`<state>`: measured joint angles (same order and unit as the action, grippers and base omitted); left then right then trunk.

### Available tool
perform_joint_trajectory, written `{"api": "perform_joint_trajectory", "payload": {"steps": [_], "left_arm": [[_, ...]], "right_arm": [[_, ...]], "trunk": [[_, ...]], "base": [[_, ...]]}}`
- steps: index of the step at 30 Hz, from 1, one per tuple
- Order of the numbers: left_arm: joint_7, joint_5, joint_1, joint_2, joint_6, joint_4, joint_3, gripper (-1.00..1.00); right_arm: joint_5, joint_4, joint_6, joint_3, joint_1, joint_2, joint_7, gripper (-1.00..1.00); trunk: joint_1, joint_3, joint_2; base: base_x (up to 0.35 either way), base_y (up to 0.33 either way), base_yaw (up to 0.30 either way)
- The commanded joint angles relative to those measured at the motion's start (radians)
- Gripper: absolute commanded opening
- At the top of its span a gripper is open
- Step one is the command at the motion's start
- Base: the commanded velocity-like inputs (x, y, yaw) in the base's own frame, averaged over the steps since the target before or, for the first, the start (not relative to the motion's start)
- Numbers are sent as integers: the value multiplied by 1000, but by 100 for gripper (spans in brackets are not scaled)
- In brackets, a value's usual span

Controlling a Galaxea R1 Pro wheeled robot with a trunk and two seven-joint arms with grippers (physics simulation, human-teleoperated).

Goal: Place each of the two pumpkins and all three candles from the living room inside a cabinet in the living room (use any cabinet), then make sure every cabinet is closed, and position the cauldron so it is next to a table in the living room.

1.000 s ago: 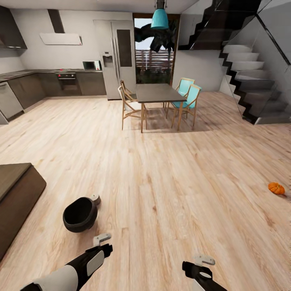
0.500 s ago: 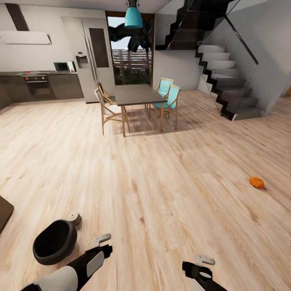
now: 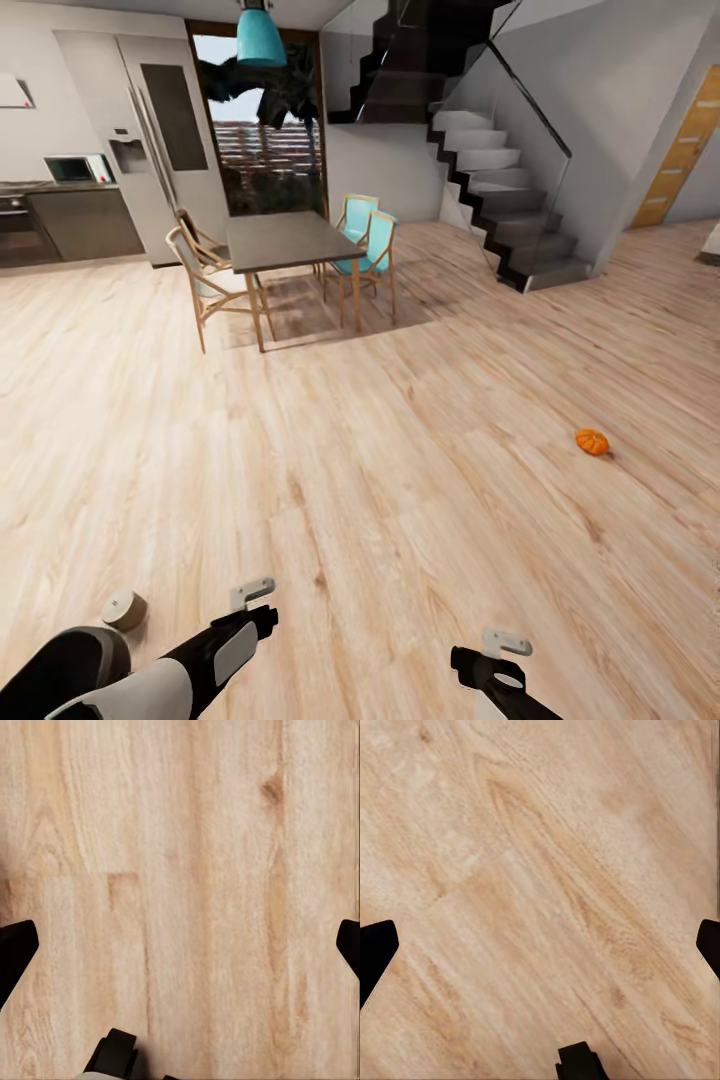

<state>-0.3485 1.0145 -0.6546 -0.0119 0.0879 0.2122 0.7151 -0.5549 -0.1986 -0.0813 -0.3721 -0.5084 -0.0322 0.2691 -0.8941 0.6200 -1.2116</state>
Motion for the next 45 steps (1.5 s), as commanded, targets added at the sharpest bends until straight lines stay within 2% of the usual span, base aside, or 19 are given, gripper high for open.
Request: {"api": "perform_joint_trajectory", "payload": {"steps": [1, 8, 16, 32, 45], "left_arm": [[-7, 4, 0, 1, 4, 3, 7, 100], [-7, 4, 0, 0, 4, 3, 7, 100], [-7, 4, 0, 0, 4, 3, 7, 100], [-7, 4, 1, 0, 4, 3, 7, 100], [-7, 3, 1, 0, 4, 3, 7, 100]], "right_arm": [[-10, 1, -5, -8, -1, 0, 4, 100], [-10, 2, -5, -8, -1, 1, 4, 100], [-1, 4, -29, -8, -1, 1, 4, 100], [2, 3, -29, -8, -1, 1, 5, 100], [2, 4, -29, -9, -1, 1, 4, 100]], "trunk": [[-1, 1, 0], [-1, 1, 0], [-1, 1, 0], [-1, 1, 0], [-1, 1, 0]], "base": [[333, 0, -277], [333, 0, -190], [333, 0, -17], [308, 0, 0], [100, 0, 0]]}}
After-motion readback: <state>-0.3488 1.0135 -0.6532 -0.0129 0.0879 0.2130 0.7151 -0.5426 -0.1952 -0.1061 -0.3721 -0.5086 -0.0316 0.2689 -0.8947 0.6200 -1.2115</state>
